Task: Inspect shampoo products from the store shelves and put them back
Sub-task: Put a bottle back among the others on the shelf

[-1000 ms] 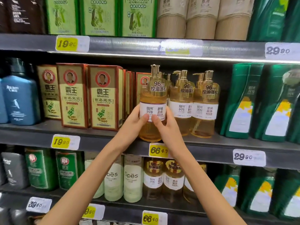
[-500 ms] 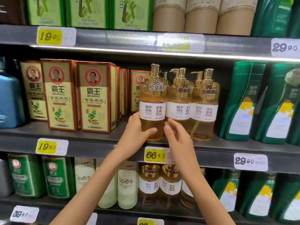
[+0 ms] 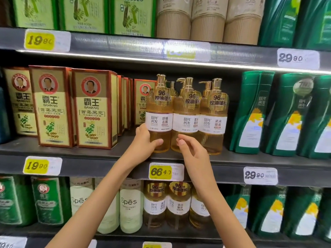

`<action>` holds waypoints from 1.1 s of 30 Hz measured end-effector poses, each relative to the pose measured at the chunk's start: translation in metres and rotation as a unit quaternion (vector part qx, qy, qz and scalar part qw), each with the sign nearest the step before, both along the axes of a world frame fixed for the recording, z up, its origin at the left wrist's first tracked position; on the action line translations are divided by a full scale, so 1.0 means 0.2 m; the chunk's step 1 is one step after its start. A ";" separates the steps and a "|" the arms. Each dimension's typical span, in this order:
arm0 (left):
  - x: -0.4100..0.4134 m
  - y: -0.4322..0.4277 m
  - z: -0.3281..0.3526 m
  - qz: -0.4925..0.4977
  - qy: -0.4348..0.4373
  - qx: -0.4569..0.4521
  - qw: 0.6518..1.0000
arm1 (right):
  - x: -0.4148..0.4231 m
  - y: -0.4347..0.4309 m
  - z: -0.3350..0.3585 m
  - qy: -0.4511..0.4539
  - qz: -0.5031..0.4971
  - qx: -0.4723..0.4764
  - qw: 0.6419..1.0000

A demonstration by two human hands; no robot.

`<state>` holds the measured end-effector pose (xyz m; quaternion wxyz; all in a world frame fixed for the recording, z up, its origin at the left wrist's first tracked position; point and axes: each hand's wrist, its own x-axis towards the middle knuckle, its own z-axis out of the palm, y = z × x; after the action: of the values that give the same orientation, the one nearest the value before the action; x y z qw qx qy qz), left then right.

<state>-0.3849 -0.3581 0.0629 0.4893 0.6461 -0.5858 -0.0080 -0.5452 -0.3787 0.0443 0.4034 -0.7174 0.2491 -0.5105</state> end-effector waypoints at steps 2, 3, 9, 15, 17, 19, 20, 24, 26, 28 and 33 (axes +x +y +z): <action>0.01 -0.01 0.00 -0.011 0.010 0.008 1.000 | -0.01 0.00 0.01 -0.002 -0.001 -0.001 1.000; 0.01 -0.01 0.01 -0.018 0.010 0.008 1.000 | -0.01 -0.01 0.01 -0.003 -0.002 -0.001 1.000; 0.03 -0.01 0.01 -0.040 0.039 0.024 0.998 | -0.01 -0.02 0.01 -0.001 -0.009 -0.014 1.000; 0.00 0.04 0.00 0.025 0.074 0.007 0.997 | -0.03 -0.03 0.13 0.002 -0.117 -0.181 0.976; -0.02 0.07 -0.02 0.084 0.085 -0.014 0.993 | -0.02 -0.07 0.24 0.010 -0.172 -0.254 0.952; -0.03 0.11 -0.05 0.121 0.080 -0.049 0.988 | 0.00 -0.11 0.33 0.040 -0.211 -0.290 0.933; -0.04 0.13 -0.06 0.125 0.082 -0.070 0.986 | 0.01 -0.14 0.37 0.060 -0.230 -0.297 0.925; -0.04 0.18 -0.06 0.103 0.123 -0.120 0.980 | 0.06 -0.20 0.44 0.159 -0.278 -0.290 0.902; -0.03 0.19 -0.05 0.097 0.131 -0.129 0.978 | 0.08 -0.22 0.46 0.225 -0.289 -0.288 0.885; -0.02 0.21 -0.06 0.095 0.135 -0.137 0.977 | 0.10 -0.23 0.47 0.271 -0.301 -0.292 0.866; -0.03 0.24 -0.07 0.094 0.153 -0.152 0.972 | 0.09 -0.23 0.48 0.246 -0.297 -0.286 0.877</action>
<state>-0.3917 -0.3103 0.0498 0.6640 0.6075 -0.4351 0.0286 -0.5268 -0.4248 0.1409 -0.0638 -0.7961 0.3848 -0.4626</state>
